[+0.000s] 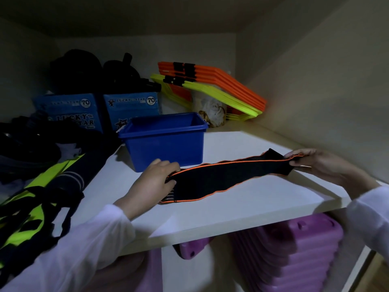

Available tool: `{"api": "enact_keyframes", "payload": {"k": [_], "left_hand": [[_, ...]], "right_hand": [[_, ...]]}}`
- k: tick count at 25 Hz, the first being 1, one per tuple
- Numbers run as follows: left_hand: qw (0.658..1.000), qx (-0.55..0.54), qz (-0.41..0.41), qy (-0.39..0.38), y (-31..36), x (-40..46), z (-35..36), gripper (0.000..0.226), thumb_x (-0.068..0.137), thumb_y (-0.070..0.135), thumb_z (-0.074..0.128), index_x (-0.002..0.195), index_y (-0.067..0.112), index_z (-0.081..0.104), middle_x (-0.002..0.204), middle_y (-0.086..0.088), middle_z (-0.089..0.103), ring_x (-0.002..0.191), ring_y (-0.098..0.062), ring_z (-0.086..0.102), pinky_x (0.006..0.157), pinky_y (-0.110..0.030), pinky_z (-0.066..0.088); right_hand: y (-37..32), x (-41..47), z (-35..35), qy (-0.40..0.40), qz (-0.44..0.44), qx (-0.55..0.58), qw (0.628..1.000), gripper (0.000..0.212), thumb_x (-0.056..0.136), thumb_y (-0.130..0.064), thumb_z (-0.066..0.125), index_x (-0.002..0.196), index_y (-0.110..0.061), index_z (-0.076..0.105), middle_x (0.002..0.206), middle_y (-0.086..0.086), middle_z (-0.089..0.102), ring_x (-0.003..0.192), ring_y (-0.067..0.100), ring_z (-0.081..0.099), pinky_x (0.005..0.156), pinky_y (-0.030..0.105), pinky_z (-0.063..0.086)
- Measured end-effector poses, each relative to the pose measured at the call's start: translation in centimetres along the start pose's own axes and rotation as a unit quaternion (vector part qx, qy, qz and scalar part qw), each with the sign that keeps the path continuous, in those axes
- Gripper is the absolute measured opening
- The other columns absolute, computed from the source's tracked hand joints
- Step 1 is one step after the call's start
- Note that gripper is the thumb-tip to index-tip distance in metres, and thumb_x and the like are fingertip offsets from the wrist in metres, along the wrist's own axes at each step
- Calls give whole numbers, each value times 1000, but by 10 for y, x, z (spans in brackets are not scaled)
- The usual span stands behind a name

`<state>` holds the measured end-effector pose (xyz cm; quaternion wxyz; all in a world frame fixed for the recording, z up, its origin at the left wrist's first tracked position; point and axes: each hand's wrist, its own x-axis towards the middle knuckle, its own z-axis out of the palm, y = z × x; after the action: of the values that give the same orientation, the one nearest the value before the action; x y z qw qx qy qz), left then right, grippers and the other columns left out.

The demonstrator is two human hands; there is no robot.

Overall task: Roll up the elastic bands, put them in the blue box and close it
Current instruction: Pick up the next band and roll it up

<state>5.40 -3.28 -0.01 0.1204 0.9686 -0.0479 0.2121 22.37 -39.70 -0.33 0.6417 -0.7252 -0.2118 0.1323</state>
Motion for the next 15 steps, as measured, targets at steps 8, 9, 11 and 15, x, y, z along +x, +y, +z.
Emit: {"api": "enact_keyframes", "payload": {"k": [8, 9, 11, 15], "left_hand": [[988, 116, 99, -4, 4, -20, 11, 13, 59, 9, 54, 66, 20, 56, 62, 6, 58, 77, -11, 35, 42, -23, 33], [990, 100, 98, -20, 1, -21, 12, 15, 61, 10, 53, 69, 20, 60, 65, 5, 61, 79, -10, 35, 47, -25, 37], [990, 80, 109, -44, -6, -21, 14, 25, 65, 17, 45, 75, 20, 68, 71, 4, 63, 82, -8, 36, 59, -25, 40], [986, 94, 130, -43, -8, -23, 12, 38, 63, 27, 37, 76, 27, 72, 67, 9, 60, 80, -6, 37, 69, -20, 34]], "right_hand": [[13, 4, 1, 22, 14, -116, 993, 37, 83, 17, 50, 73, -11, 73, 90, 14, 69, 63, -3, 67, 63, 6, 52], [14, 6, 1, 22, 15, -131, 991, 33, 83, 13, 55, 72, -12, 73, 94, 16, 69, 64, -2, 67, 64, 7, 52], [13, 3, 0, 15, 15, -160, 987, 17, 75, -3, 72, 67, -17, 76, 92, 9, 73, 67, 0, 67, 64, 11, 51], [17, 5, -8, 15, 28, -181, 983, 59, 30, -50, 90, 73, -11, 77, 87, 5, 76, 78, 13, 69, 69, 11, 55]]}}
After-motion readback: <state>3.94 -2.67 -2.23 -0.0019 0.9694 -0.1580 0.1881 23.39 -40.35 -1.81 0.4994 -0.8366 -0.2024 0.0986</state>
